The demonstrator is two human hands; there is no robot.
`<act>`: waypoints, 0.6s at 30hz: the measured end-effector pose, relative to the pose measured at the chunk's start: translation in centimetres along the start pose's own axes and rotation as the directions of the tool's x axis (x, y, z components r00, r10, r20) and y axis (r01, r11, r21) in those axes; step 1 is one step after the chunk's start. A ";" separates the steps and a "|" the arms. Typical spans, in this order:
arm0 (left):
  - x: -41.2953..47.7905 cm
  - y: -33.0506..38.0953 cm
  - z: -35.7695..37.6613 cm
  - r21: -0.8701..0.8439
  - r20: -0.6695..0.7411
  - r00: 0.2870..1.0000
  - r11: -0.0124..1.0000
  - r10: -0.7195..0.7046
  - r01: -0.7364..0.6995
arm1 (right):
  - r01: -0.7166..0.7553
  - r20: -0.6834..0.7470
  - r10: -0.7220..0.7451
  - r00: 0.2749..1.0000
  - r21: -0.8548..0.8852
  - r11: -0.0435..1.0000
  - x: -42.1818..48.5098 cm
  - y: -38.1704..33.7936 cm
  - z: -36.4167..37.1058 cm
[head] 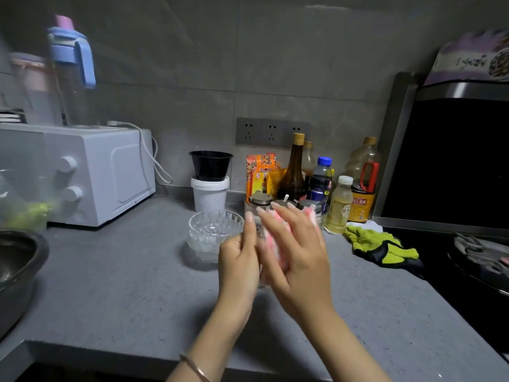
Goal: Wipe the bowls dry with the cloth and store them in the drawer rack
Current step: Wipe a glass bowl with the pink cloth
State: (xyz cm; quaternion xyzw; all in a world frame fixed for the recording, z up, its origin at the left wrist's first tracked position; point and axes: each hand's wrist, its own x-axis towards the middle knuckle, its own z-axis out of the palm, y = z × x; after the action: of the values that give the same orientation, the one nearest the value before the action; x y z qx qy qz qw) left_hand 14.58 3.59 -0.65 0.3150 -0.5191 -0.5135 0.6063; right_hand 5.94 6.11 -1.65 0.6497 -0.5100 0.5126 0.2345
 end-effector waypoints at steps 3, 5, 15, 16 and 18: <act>-0.1 -0.2 -0.1 -0.003 -0.051 0.998 0.999 0.034 -0.034 | -0.173 0.020 0.175 0.984 0.282 0.944 0.9 0.5 -0.4; 0.1 -0.2 -0.3 -0.080 -0.111 0.993 0.997 -0.025 0.016 | -0.265 0.046 0.276 0.960 0.470 0.842 0.5 0.8 -0.2; 0.5 -0.2 -0.5 -0.054 -0.089 0.996 0.998 -0.017 0.012 | -0.047 0.037 0.045 0.998 0.066 0.997 0.4 -0.3 -0.2; 0.5 0.0 -0.6 -0.036 -0.101 0.995 0.999 0.003 -0.006 | -0.188 0.074 0.175 0.982 0.238 0.953 1.1 -0.3 -0.7; 0.5 0.3 -1.1 -0.049 -0.126 0.992 0.999 -0.002 -0.004 | -0.456 0.211 0.411 0.887 0.548 0.701 1.7 -0.3 -1.3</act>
State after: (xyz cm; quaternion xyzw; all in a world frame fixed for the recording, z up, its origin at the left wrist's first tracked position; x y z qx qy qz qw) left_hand 15.64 3.01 -0.48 0.3314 -0.4670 -0.5050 0.6458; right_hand 5.60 6.55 0.46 0.5694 -0.4741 0.6604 -0.1222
